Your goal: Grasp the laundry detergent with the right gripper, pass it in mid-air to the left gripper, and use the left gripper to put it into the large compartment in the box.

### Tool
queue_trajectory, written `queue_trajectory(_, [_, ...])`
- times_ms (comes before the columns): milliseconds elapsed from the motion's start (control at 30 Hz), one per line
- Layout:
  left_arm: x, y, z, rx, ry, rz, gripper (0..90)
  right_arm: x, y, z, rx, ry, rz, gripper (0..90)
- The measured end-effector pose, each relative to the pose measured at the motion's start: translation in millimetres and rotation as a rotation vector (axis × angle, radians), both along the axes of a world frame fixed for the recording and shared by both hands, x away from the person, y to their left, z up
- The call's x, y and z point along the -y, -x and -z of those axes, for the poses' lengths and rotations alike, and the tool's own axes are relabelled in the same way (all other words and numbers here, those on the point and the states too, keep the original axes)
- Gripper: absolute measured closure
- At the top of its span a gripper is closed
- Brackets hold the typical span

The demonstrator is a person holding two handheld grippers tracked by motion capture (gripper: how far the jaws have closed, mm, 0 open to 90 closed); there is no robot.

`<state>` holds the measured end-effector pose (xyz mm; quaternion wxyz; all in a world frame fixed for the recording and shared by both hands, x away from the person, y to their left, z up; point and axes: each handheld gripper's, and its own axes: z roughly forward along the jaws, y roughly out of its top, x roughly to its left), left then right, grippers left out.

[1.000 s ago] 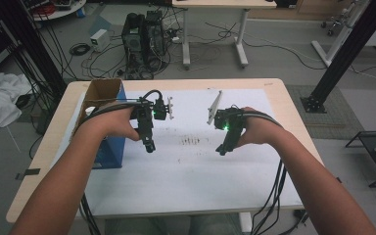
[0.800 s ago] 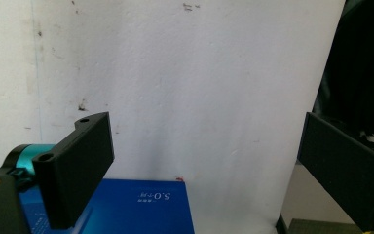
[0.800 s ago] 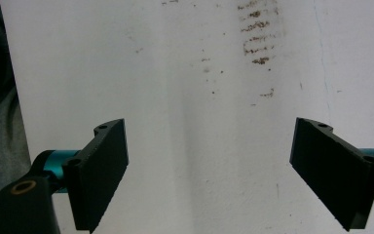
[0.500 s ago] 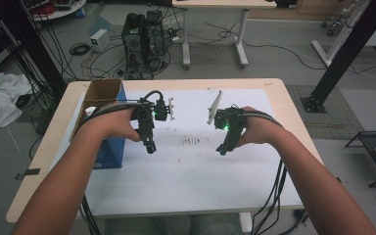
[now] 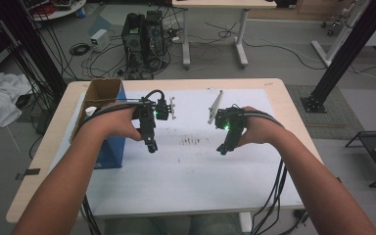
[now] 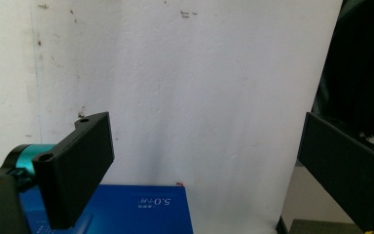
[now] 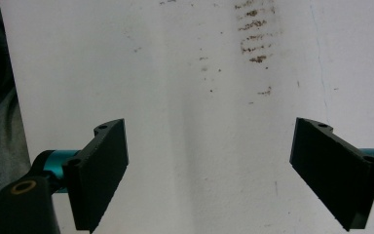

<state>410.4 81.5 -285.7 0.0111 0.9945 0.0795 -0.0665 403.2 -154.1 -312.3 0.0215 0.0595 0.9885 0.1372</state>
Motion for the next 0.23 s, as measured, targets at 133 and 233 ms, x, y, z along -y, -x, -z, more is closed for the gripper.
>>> queue_trajectory(133, [0.0,0.0,0.5,-0.002,-0.001,0.005,6.2,0.5,0.1,-0.8,0.002,0.004,-0.005,13.1])
queue_trajectory(233, [0.2,0.6,1.0,-0.001,0.005,-0.001,6.2,0.8,0.1,-1.0,0.002,-0.004,-0.001,13.1])
